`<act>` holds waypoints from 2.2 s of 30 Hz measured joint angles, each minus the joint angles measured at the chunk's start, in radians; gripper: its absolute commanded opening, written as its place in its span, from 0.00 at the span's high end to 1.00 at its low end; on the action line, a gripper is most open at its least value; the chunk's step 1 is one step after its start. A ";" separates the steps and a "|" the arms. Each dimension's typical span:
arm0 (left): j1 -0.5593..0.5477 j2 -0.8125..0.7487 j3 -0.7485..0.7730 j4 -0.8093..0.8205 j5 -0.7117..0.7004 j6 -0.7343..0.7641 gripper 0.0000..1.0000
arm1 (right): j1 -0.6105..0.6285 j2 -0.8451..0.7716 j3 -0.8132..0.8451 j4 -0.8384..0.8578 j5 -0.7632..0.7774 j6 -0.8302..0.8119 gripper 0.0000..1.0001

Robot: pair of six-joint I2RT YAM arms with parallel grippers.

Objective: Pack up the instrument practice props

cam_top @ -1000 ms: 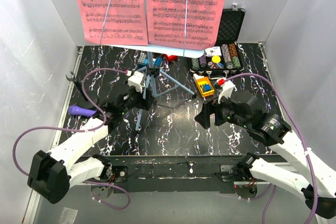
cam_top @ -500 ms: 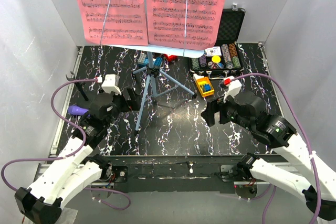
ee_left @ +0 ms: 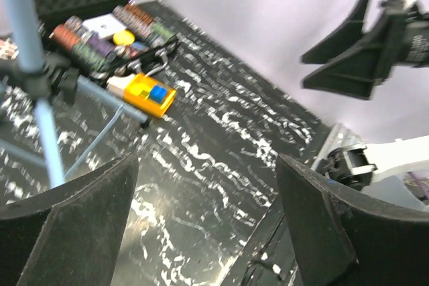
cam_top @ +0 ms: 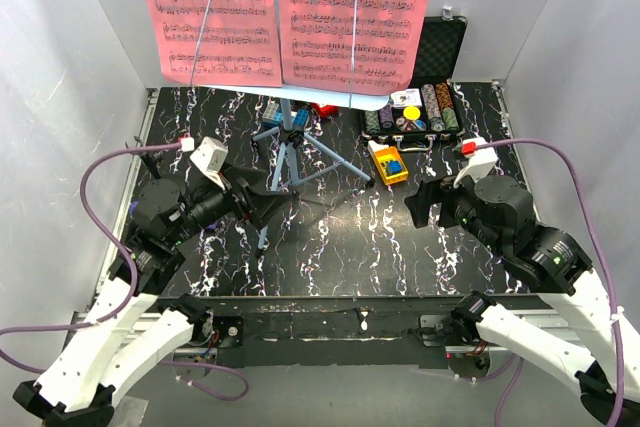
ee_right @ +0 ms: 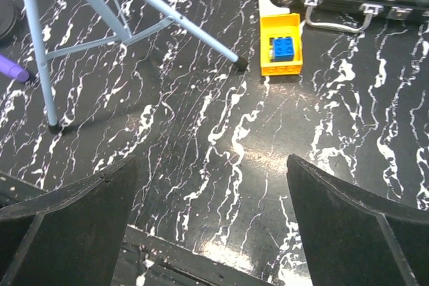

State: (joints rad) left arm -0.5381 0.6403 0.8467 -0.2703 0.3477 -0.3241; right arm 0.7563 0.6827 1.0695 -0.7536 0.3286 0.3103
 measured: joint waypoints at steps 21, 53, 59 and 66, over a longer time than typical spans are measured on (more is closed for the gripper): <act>-0.067 0.496 0.620 0.211 0.112 -0.067 0.13 | -0.064 0.036 0.281 0.112 -0.116 -0.052 0.02; -0.081 0.689 0.870 0.280 0.135 -0.178 0.09 | -0.554 0.288 0.352 0.649 -0.717 0.184 0.11; -0.082 0.689 0.869 0.278 0.131 -0.174 0.09 | -0.638 0.354 0.335 0.837 -0.919 0.326 0.15; -0.081 0.688 0.850 0.293 0.123 -0.179 0.08 | -0.678 0.439 0.316 0.999 -1.049 0.453 0.19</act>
State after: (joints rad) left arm -0.6193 1.3285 1.6970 0.0231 0.4706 -0.5034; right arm 0.0788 1.1217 1.3853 0.2455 -0.7204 0.7635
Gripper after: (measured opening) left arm 0.915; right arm 0.830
